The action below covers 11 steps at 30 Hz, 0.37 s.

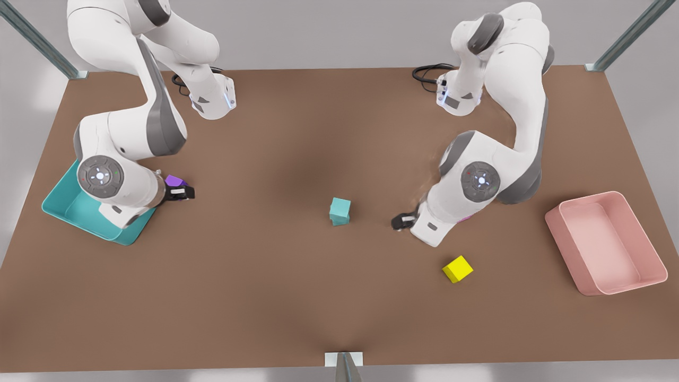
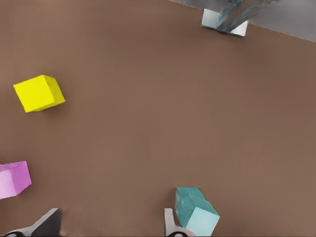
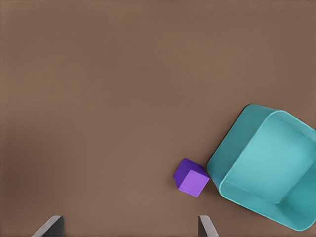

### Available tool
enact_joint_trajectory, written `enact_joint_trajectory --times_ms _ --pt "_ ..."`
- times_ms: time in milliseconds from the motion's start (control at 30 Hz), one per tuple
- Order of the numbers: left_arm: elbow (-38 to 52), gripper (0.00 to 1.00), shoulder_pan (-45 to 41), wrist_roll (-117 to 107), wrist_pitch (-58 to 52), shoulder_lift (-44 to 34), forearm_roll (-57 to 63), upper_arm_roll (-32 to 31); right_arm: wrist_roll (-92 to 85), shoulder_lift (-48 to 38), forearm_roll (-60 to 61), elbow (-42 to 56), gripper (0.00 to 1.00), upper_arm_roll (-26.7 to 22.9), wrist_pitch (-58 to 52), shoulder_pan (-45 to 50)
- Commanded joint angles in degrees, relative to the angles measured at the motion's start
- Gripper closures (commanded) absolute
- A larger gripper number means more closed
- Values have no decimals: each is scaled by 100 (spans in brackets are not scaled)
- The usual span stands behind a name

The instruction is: Stack the two blue cubes on top of each other

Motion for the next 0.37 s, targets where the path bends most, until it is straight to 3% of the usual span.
enact_joint_trajectory --times_ms 0,33,67,100,133,167,333 --pt "119 0 642 2069 -1972 -172 382 6 -44 3 -13 39 0 3 -29 -8" --pt "75 0 888 2666 -2017 -172 629 32 -62 -5 -4 39 0 -6 -29 -17" --pt "-1194 0 1134 3896 -1236 -916 568 382 -62 3 -4 39 0 -6 -29 -17" --pt "-3202 0 485 4118 -161 -2210 -240 1437 -53 3 5 22 0 -6 -29 -8" --pt "-2879 0 537 4617 -1285 -2211 -197 1509 -53 3 -4 22 0 -6 -29 -17" --pt "-2641 0 545 4610 -1594 -2211 -276 1526 -44 3 5 22 0 -6 -29 -17" --pt "-2324 0 537 4610 -1682 -2132 -294 1482 -53 12 66 4 0 -6 -21 -26"
